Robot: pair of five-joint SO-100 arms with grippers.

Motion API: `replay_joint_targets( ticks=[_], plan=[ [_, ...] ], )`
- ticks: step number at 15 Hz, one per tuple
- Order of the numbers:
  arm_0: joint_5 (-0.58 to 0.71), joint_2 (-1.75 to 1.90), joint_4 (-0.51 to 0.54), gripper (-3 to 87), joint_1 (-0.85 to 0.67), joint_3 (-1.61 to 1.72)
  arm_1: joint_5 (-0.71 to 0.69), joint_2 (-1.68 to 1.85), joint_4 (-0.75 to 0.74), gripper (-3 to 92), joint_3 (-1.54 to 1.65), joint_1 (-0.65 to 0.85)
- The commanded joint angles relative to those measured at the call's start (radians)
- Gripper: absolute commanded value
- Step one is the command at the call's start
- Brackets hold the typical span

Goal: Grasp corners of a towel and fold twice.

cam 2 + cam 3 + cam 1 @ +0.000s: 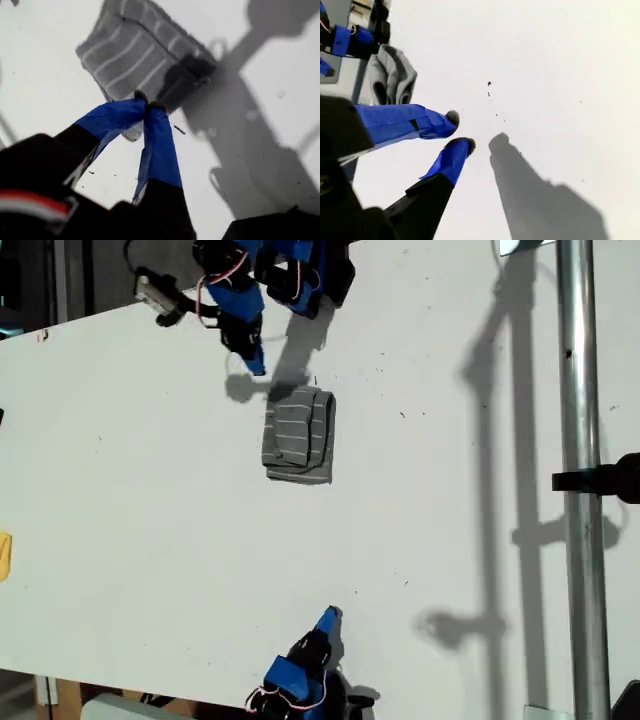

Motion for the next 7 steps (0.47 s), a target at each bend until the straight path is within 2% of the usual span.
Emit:
replay_joint_targets(
  ticks=[1, 3, 4, 5, 7],
  plan=[
    [0.011, -0.002, -0.005, 5.4, 0.011, 0.005, 0.149, 0.282, 0.051, -0.3, 0.236, -0.077],
    [0.011, -0.002, -0.005, 5.4, 0.009, 0.005, 0.276, 0.302, 0.091, 1.7, 0.299, -0.117],
    [0.011, -0.002, -0.005, 5.4, 0.009, 0.005, 0.298, 0.301, 0.086, 8.7, 0.301, -0.146],
    [0.011, -0.002, -0.005, 5.4, 0.009, 0.005, 0.328, 0.301, 0.083, 11.9, 0.293, -0.193],
    [0.011, -0.002, -0.005, 5.4, 0.009, 0.005, 0.270, 0.301, 0.091, 11.9, 0.296, -0.253]
  ],
)
